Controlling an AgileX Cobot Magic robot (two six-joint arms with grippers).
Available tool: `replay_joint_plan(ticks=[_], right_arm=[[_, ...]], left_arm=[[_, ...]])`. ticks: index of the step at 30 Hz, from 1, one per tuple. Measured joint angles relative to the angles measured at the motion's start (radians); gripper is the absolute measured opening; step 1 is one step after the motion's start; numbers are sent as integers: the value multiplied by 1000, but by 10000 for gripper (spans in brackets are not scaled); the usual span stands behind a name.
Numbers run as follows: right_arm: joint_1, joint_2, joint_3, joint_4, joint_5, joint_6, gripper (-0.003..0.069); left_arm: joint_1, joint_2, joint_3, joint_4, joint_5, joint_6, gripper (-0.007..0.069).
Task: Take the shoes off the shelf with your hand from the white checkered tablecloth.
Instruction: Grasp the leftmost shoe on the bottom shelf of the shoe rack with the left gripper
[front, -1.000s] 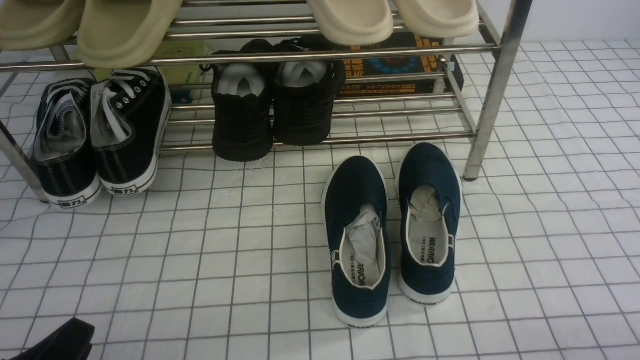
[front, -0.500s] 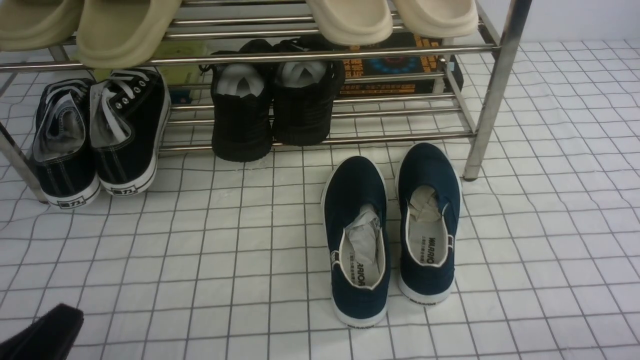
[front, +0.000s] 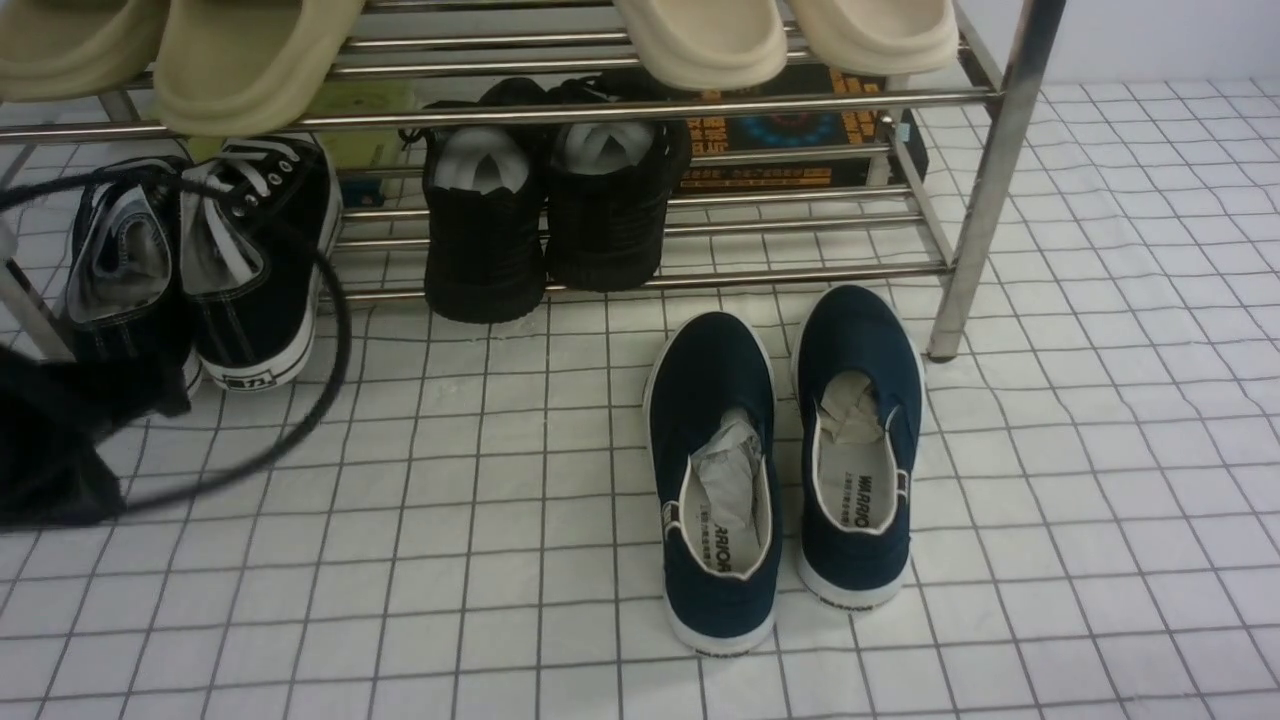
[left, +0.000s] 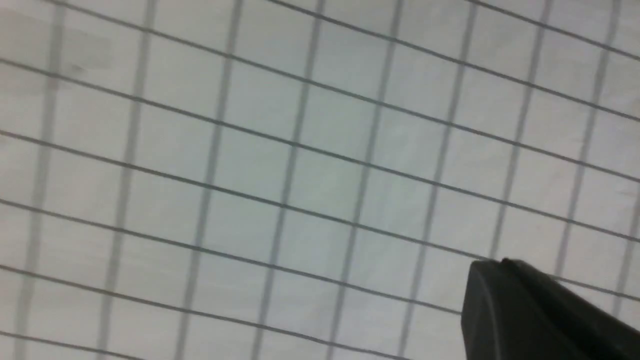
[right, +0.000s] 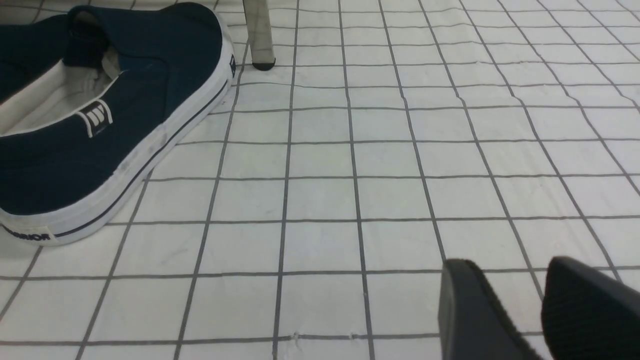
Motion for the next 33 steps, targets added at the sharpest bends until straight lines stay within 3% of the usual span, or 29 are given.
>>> replay_joint_plan(ticks=[5,14,21,30,33], right_arm=[[0,0,0,0,0,0,238],[0,0,0,0,0,0,238],[0,0,0,0,0,0,239],[0,0,0,0,0,0,239],[0,0,0,0,0,0,239]], left_arm=[[34,190,-262,115,85,18,9],[343,299,-357,-114,44,87,16],[343,361,-357,-176,-107,96,49],[284,486,-357,-165,-254,96,316],[284,520,-357,-165,-284,96,362]])
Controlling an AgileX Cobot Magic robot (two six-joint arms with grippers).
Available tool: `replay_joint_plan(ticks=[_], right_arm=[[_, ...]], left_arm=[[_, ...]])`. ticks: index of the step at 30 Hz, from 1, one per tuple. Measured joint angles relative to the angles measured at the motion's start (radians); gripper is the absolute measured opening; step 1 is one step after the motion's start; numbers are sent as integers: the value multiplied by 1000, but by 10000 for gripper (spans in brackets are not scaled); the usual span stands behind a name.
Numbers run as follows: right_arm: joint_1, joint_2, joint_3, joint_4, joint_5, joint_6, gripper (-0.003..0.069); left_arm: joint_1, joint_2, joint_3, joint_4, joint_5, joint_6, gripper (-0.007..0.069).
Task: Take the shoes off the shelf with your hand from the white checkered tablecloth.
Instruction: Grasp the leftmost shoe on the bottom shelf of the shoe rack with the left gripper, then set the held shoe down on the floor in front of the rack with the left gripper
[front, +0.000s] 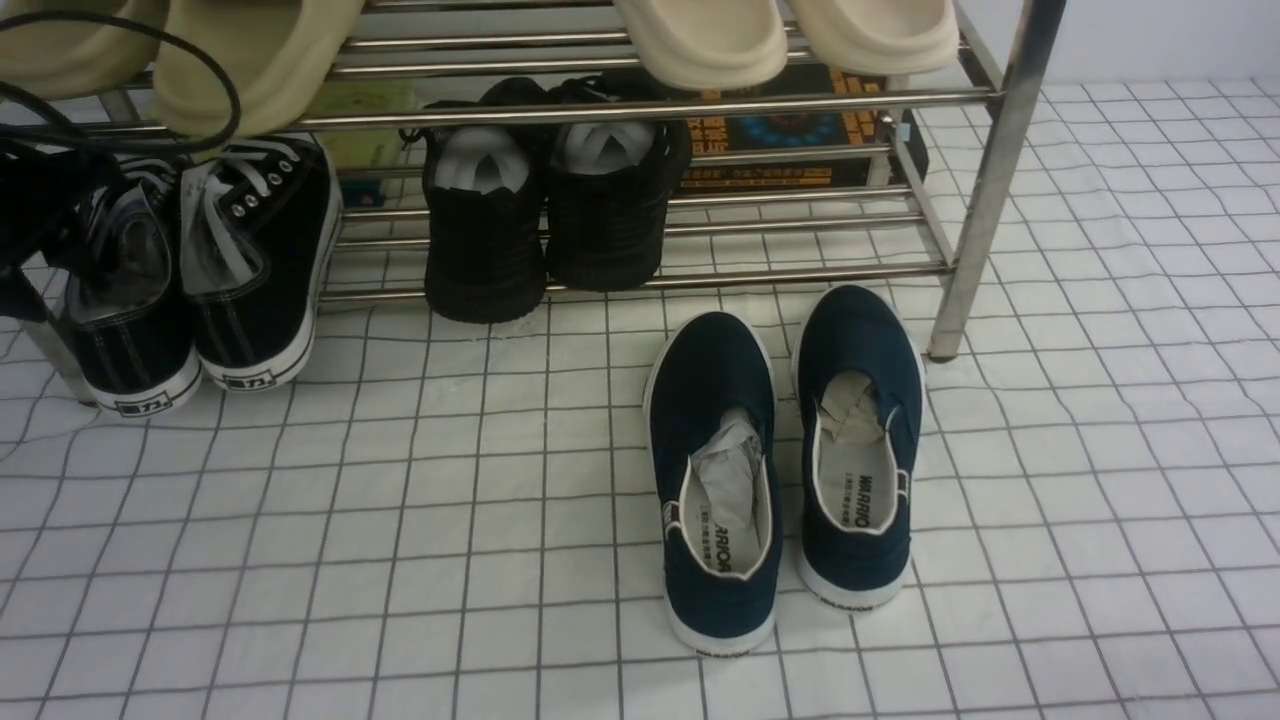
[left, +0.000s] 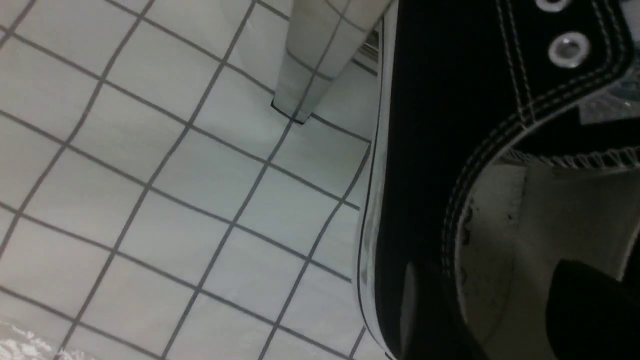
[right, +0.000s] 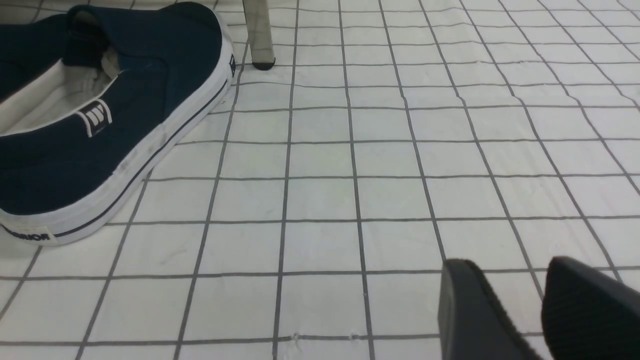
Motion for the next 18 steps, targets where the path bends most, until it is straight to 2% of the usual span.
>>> replay_joint_plan(ticks=[4,9,11,14,16,18], right_arm=[[0,0,0,0,0,0,239],[0,0,0,0,0,0,239],[0,0,0,0,0,0,239],[0,0,0,0,0,0,239],[0,0,0,0,0,0,239],[0,0,0,0,0,0,239]], left_arm=[[0,53,0,7,-25,0,388],[0,99,0,36,-33,0,372],[0,108,0,51,-34,0,321],[0,108,0,79,-20,0,125],[0,105,0,96,-7,0,52],[0,83,0,112,29,0,25]])
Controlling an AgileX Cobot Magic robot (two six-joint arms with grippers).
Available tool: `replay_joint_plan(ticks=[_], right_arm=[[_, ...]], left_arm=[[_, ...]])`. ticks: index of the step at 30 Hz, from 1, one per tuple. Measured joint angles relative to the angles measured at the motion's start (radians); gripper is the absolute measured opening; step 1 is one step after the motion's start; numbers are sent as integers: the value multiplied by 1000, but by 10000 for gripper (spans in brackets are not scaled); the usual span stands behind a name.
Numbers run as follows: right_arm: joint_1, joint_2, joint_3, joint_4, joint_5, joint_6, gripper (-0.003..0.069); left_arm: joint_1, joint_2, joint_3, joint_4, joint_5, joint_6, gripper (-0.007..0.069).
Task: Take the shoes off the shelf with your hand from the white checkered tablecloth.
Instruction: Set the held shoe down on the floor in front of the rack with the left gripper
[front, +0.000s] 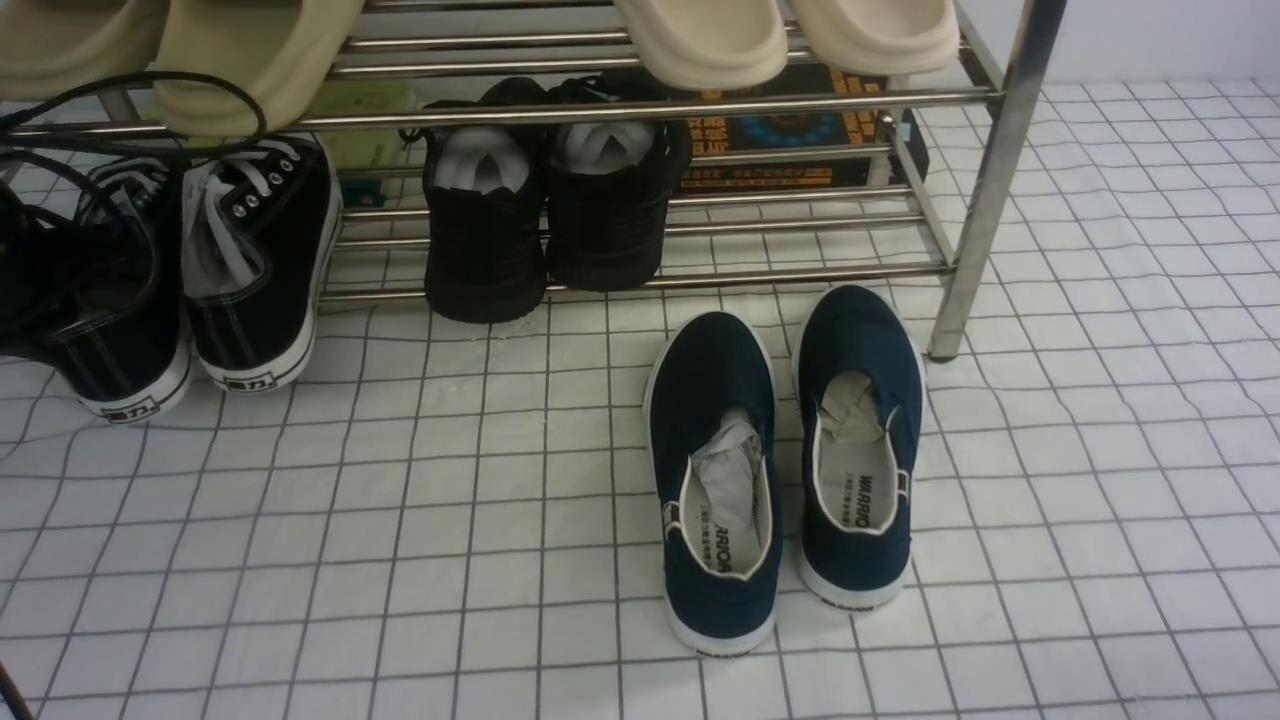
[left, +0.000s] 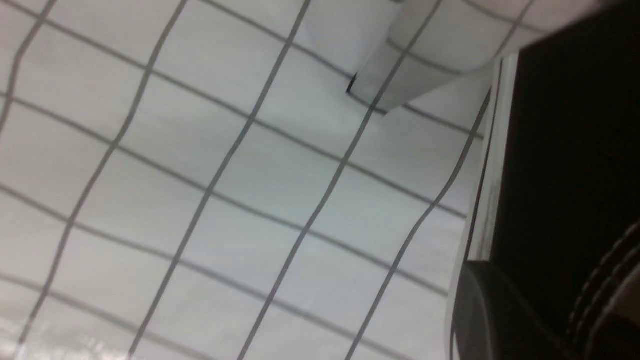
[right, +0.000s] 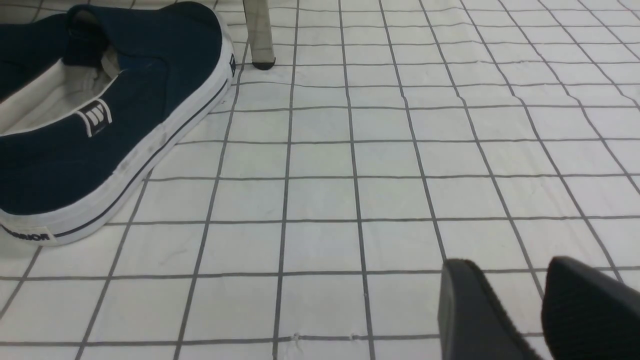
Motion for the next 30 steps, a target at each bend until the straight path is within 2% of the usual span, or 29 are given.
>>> replay_joint_plan(ticks=[8,14,21,30], right_arm=[[0,0,0,0,0,0,239],[0,0,0,0,0,0,239],[0,0,0,0,0,0,239],[0,0,0,0,0,0,239]], left_arm=[[-2,-216,1,91,295,9,22],[-2,-362,43,127,371,3,22],[-2,-485,272,134,349,-9,22],[-2,-485,566,145,26,-12,22]])
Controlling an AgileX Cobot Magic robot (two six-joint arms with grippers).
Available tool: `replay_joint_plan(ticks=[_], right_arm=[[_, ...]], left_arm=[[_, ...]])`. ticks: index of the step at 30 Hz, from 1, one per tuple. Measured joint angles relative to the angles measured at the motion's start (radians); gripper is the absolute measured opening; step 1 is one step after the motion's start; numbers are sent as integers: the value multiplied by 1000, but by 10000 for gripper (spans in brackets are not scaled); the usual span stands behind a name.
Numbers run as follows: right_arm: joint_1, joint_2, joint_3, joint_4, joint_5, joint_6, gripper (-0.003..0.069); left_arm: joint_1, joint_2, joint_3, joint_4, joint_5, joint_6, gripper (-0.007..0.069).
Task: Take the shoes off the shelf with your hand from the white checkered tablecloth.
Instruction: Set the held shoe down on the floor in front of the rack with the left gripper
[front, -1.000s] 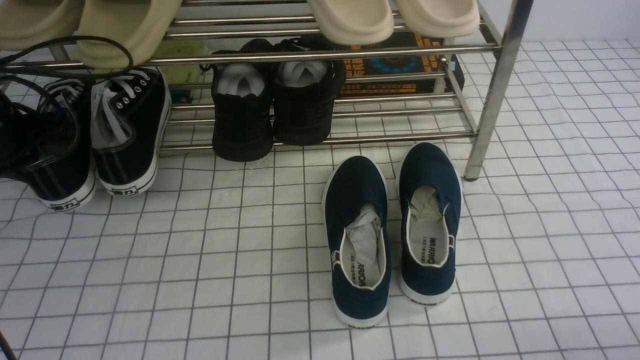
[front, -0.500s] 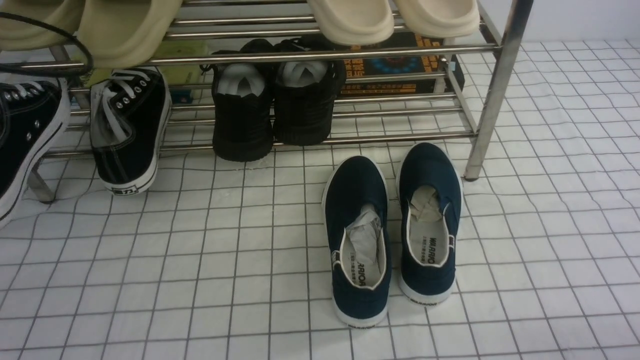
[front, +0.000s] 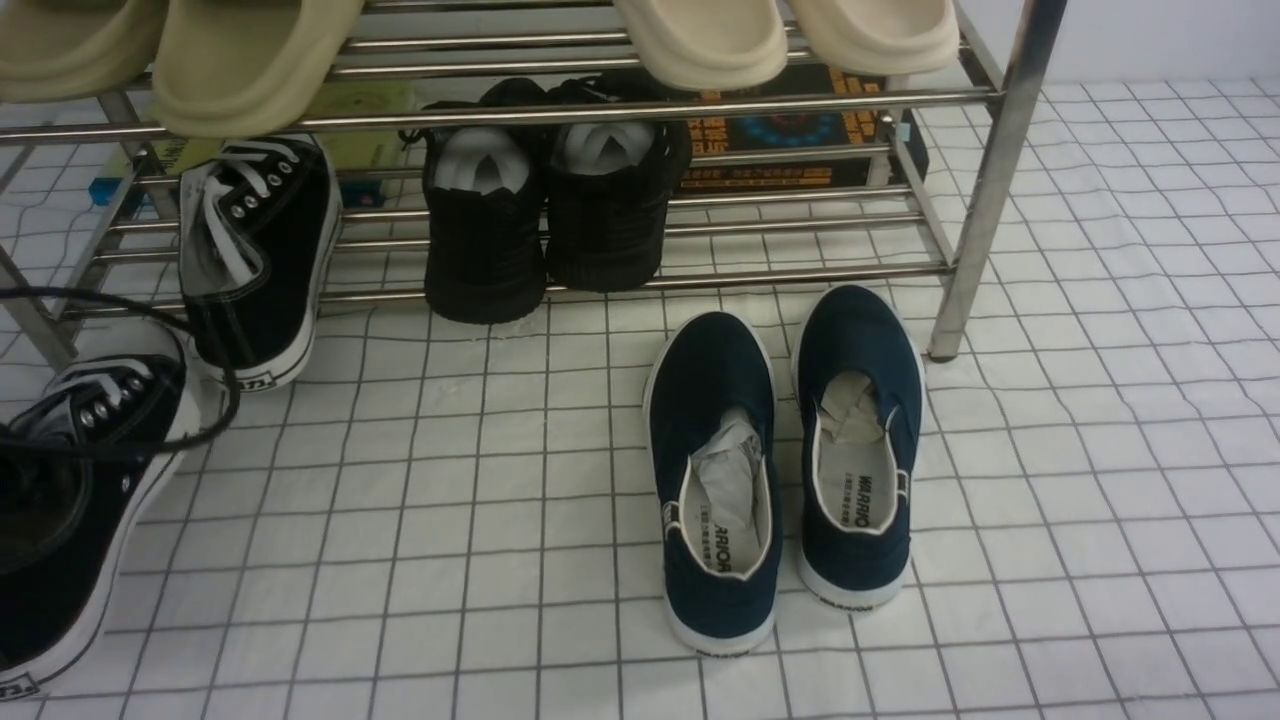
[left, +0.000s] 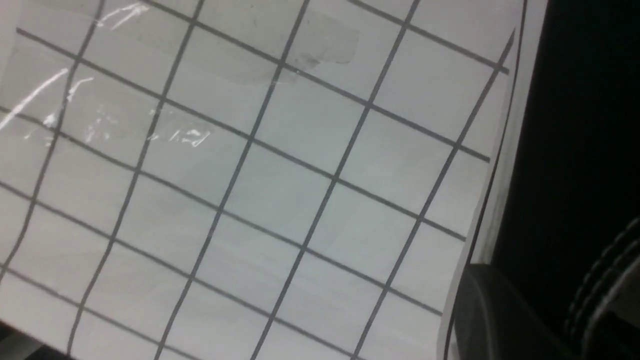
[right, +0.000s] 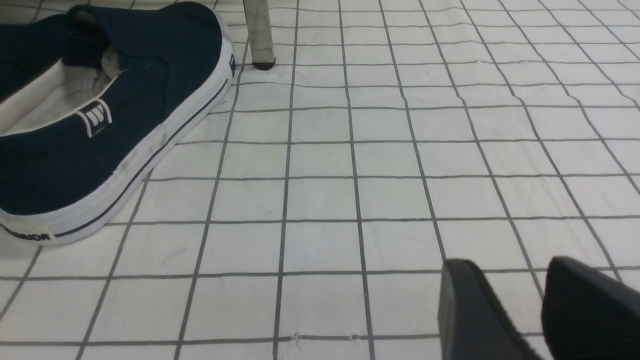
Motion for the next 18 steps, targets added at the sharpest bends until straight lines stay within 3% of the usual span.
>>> replay_joint_plan(ticks=[3,9,13,18], right_arm=[[0,0,0,0,0,0,239],[0,0,0,0,0,0,239],[0,0,0,0,0,0,239],[0,0,0,0,0,0,239]], left_arm=[[0,0,72,11,-123,0,24],[0,0,97,32,-158,0,39],[0,0,98,38,-174,-2,101],[0,-1,74,53,-173,-7,269]])
